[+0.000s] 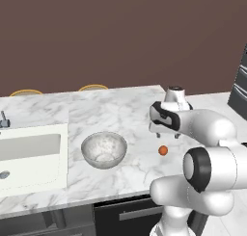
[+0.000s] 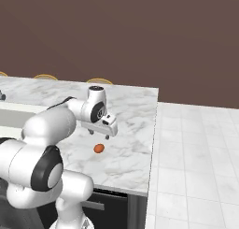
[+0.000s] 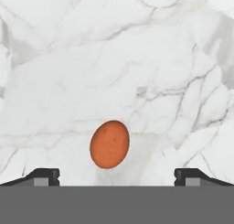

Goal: Gather the eggs and milk located in the vicinity of the sink area and place them right next to the bowl.

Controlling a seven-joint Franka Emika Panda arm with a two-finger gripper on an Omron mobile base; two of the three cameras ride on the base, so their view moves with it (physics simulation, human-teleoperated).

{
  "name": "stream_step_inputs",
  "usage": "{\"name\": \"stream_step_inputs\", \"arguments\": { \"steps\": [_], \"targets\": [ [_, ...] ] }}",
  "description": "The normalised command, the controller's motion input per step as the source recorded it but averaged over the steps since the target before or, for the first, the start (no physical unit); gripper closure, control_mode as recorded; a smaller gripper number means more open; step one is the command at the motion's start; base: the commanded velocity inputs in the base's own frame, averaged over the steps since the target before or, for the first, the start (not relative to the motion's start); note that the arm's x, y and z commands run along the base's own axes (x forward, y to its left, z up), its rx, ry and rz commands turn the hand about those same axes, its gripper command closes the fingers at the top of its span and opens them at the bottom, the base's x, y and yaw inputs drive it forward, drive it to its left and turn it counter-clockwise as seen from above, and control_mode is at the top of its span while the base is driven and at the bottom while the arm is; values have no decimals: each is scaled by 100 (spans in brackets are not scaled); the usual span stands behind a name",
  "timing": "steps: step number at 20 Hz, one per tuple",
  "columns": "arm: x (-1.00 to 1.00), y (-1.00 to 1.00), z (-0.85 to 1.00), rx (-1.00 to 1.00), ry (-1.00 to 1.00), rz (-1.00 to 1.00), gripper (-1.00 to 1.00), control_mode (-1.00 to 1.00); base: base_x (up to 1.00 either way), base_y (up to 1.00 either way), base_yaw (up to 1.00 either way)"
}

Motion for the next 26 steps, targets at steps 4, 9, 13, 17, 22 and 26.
{"name": "stream_step_inputs", "arguments": {
  "steps": [4, 9, 13, 17, 22, 26],
  "targets": [
    [0, 0, -36, 0, 0, 0, -100, -100, 0, 0, 0],
    [0, 0, -45, 0, 0, 0, -100, -100, 0, 0, 0],
    [-5, 0, -34, 0, 0, 0, -100, -100, 0, 0, 0],
    [-14, 0, -28, 0, 0, 0, -100, -100, 0, 0, 0],
    [-2, 0, -14, 0, 0, 0, -100, -100, 0, 0, 0],
    [0, 0, -7, 0, 0, 0, -100, -100, 0, 0, 0]
  ]
}}
